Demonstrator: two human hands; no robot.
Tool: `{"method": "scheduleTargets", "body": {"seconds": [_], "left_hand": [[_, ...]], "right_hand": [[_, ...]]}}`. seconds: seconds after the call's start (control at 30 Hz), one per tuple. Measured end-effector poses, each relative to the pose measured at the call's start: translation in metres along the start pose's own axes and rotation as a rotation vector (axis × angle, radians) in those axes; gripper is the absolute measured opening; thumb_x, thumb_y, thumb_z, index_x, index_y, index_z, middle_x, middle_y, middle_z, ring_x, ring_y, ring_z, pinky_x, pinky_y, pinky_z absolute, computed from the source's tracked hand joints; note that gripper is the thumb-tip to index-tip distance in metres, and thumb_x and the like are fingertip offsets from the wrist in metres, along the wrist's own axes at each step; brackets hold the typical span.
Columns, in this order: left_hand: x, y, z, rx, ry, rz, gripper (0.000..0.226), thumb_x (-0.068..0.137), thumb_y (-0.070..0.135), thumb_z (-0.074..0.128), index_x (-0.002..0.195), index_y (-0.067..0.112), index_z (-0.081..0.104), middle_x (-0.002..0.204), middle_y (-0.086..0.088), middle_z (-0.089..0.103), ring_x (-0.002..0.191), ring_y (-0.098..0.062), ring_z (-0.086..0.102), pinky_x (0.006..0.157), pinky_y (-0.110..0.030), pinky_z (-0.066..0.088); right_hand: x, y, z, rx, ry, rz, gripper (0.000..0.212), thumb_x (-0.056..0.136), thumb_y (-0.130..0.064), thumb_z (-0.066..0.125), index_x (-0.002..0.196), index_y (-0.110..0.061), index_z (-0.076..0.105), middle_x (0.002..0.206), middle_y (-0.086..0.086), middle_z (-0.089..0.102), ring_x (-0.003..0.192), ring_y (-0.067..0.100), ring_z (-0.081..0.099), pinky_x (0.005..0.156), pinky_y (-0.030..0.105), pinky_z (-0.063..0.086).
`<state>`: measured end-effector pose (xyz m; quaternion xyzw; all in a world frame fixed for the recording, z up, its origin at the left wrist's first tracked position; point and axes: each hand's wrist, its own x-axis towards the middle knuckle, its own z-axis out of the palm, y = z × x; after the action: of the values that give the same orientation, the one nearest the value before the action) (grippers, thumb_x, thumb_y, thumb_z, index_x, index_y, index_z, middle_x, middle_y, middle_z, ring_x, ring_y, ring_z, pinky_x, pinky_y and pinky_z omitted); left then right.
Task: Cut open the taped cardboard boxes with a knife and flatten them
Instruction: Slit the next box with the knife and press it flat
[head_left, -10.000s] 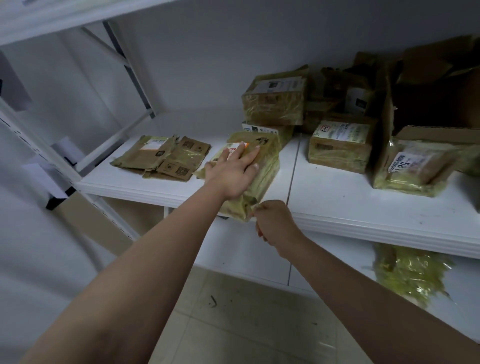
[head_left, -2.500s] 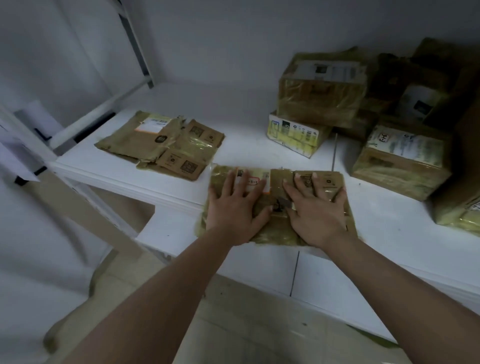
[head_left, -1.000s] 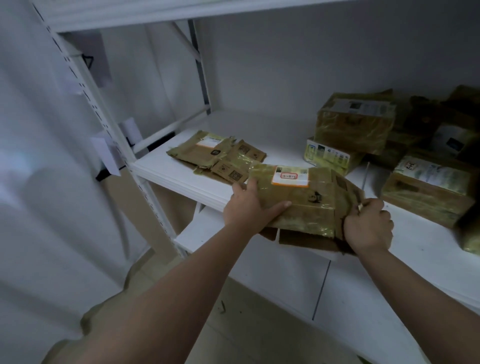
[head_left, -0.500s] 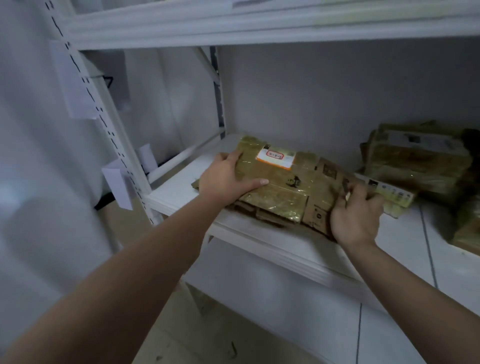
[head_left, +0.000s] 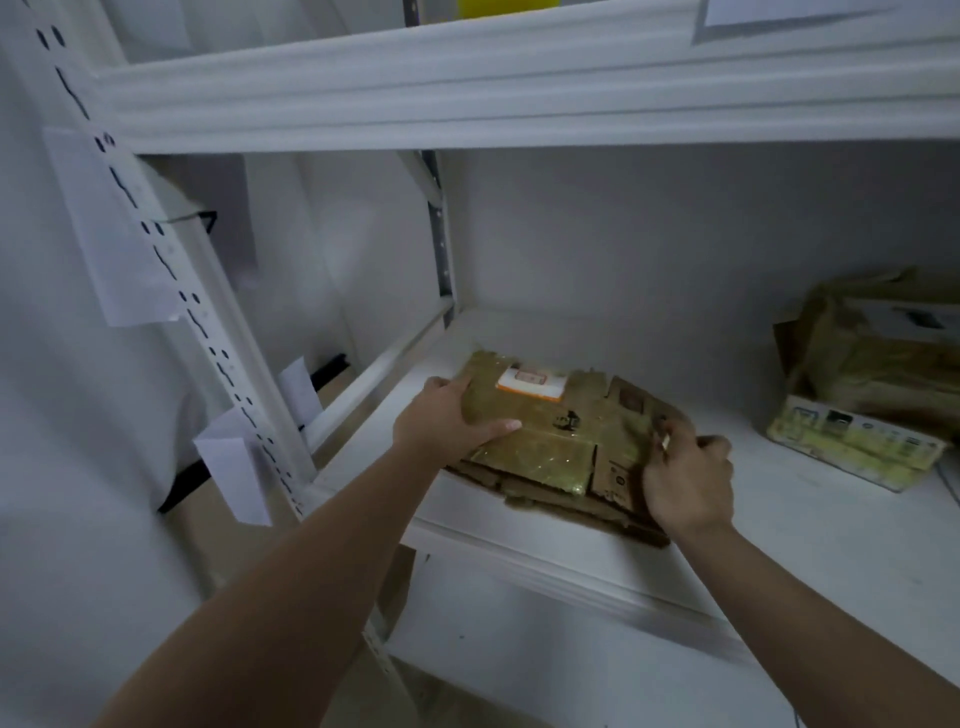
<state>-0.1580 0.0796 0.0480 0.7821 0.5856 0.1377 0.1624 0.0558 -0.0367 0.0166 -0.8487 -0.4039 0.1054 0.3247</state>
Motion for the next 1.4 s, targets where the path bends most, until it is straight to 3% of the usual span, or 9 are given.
{"method": "scheduleTargets", "body": {"seconds": [0.2,0.33,0.4,0.57,0.77,0.93,1.1,1.23,1.4], "left_hand": [[0.012,-0.028,0.033,0.104,-0.075,0.007,0.101,0.071,0.08,0.055,0.149,0.023,0.025,0.137,-0.014,0.045,0.126,-0.034,0.044,0.102,-0.047,0.042],[0.017,-0.017,0.034,0.313,-0.001,0.167,0.086,0.086,0.062,0.053,0.153,0.025,0.016,0.16,-0.012,0.01,0.148,-0.035,0.003,0.116,-0.055,0.013],[0.017,-0.007,0.038,0.292,0.021,0.309,0.074,0.09,0.056,0.048,0.153,0.03,0.019,0.161,-0.008,0.012,0.149,-0.03,-0.001,0.116,-0.054,0.007],[0.009,-0.011,0.075,0.241,-0.183,0.289,0.073,0.09,0.071,0.027,0.153,0.04,0.004,0.162,-0.001,-0.009,0.147,-0.029,-0.018,0.115,-0.055,-0.005],[0.007,-0.021,0.101,0.369,-0.059,0.293,0.075,0.088,0.075,0.016,0.15,0.043,-0.009,0.161,0.0,-0.016,0.147,-0.029,-0.018,0.116,-0.054,-0.003],[0.01,-0.016,0.089,0.346,-0.214,0.269,0.096,0.068,0.089,0.006,0.15,0.042,-0.013,0.159,-0.002,-0.022,0.145,-0.03,-0.024,0.115,-0.054,-0.008],[0.01,-0.007,0.075,0.354,-0.346,0.233,0.117,0.053,0.096,0.017,0.15,0.04,-0.016,0.157,-0.005,-0.028,0.143,-0.033,-0.027,0.115,-0.057,-0.01],[0.011,-0.001,0.071,0.337,-0.379,0.21,0.122,0.05,0.096,0.025,0.152,0.038,-0.011,0.159,-0.004,-0.024,0.144,-0.034,-0.023,0.115,-0.06,-0.009],[0.011,0.008,0.067,0.313,-0.346,0.205,0.119,0.063,0.088,0.052,0.154,0.03,0.0,0.161,-0.006,-0.014,0.147,-0.032,-0.014,0.116,-0.06,0.0]], "right_hand": [[0.004,-0.003,0.02,-0.215,-0.068,-0.203,0.044,0.096,-0.024,0.041,0.138,-0.038,0.036,0.153,0.002,0.017,0.14,0.032,0.012,0.104,0.055,0.027],[0.006,0.003,0.039,-0.311,-0.317,-0.193,0.052,0.097,-0.028,0.035,0.144,-0.046,0.02,0.16,-0.002,-0.002,0.145,0.032,-0.01,0.109,0.061,0.016],[0.005,0.006,0.045,-0.412,-0.341,-0.2,0.061,0.095,-0.028,0.038,0.147,-0.045,0.011,0.16,0.001,-0.007,0.144,0.035,-0.015,0.112,0.058,0.012],[0.003,0.007,0.049,-0.459,-0.305,-0.219,0.064,0.093,-0.031,0.039,0.147,-0.045,0.007,0.16,0.003,-0.008,0.144,0.037,-0.015,0.114,0.053,0.011],[-0.002,0.012,0.055,-0.485,-0.207,-0.258,0.065,0.091,-0.034,0.04,0.147,-0.044,0.009,0.16,0.003,-0.005,0.145,0.035,-0.012,0.114,0.051,0.017],[0.005,0.012,0.052,-0.398,-0.292,-0.211,0.058,0.093,-0.035,0.038,0.145,-0.047,0.014,0.16,-0.001,-0.005,0.145,0.031,-0.014,0.115,0.05,0.011],[0.023,0.014,0.032,-0.054,-0.476,-0.119,0.041,0.102,-0.039,0.027,0.143,-0.041,0.032,0.16,-0.005,0.003,0.146,0.022,-0.013,0.119,0.043,0.004],[0.008,0.03,0.022,-0.006,-0.311,-0.142,0.039,0.103,-0.03,0.031,0.138,-0.027,0.044,0.154,0.002,0.027,0.145,0.023,0.017,0.115,0.038,0.023],[-0.007,0.04,0.017,0.01,-0.329,-0.22,0.037,0.102,-0.028,0.034,0.137,-0.026,0.046,0.151,0.0,0.031,0.143,0.02,0.02,0.113,0.04,0.026]]}}
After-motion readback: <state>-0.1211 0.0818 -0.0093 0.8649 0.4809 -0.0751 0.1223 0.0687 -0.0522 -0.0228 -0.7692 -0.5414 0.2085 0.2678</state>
